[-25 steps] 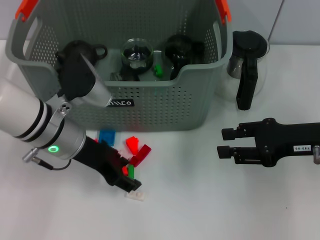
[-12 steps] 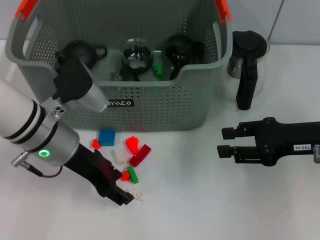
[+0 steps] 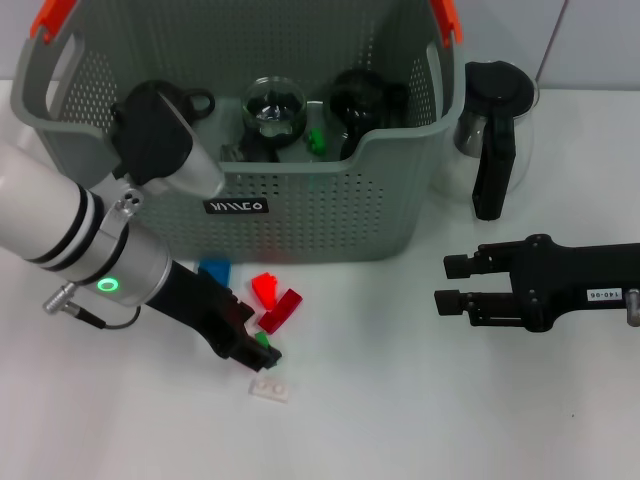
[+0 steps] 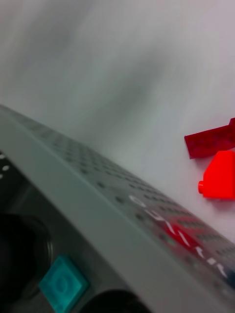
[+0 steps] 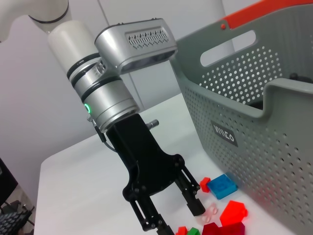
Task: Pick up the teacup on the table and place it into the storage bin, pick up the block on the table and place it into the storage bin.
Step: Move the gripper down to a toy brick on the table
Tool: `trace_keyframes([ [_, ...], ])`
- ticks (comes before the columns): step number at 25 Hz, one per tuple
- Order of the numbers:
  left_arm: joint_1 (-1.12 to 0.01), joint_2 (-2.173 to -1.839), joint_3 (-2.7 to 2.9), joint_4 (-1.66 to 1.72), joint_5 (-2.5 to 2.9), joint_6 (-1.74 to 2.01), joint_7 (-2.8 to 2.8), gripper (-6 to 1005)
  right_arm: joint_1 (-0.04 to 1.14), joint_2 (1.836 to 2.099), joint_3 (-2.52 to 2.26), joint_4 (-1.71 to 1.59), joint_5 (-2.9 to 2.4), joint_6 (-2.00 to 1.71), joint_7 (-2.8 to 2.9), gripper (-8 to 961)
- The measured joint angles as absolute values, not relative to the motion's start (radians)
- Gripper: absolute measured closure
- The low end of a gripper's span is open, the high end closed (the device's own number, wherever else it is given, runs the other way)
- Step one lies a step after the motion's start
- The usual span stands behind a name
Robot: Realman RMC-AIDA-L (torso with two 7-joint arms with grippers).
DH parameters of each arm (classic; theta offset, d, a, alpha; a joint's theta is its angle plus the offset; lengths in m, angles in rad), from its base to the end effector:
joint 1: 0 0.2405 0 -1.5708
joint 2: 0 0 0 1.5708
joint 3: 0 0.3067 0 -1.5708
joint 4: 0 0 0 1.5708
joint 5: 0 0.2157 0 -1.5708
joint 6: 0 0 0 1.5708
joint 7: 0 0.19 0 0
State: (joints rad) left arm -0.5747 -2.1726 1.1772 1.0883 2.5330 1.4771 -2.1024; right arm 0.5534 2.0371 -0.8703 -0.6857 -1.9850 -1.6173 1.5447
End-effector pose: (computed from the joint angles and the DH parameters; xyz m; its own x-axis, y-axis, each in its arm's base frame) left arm -0.2692 0.3721 -0.1120 0.8260 0.5392 -0.1643 0.5017 -0.8361 -0.2217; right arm 0.2707 0.3634 -0.0684 0.8166 -0.4215 -0.3943 -0.4525 -0.8916 0.0158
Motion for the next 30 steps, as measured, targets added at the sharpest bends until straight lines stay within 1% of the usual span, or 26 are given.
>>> trace_keyframes([
  [14, -0.568, -2.169, 1.194, 1.095, 2.532, 1.586, -2.115, 282, 0.554, 2.036, -0.871, -0.687, -1.985, -1.617, 1.545, 371],
  [19, -0.559, -2.171, 1.17, 1.124, 2.533, 1.54, -2.121, 283, 0.554, 2.036, -0.87, -0.687, -1.985, -1.617, 1.545, 371],
  [30, -0.553, -2.167, 1.167, 1.16, 2.558, 1.475, -2.131, 284, 0.55, 2.036, -0.868, -0.687, -1.985, -1.617, 1.545, 371],
])
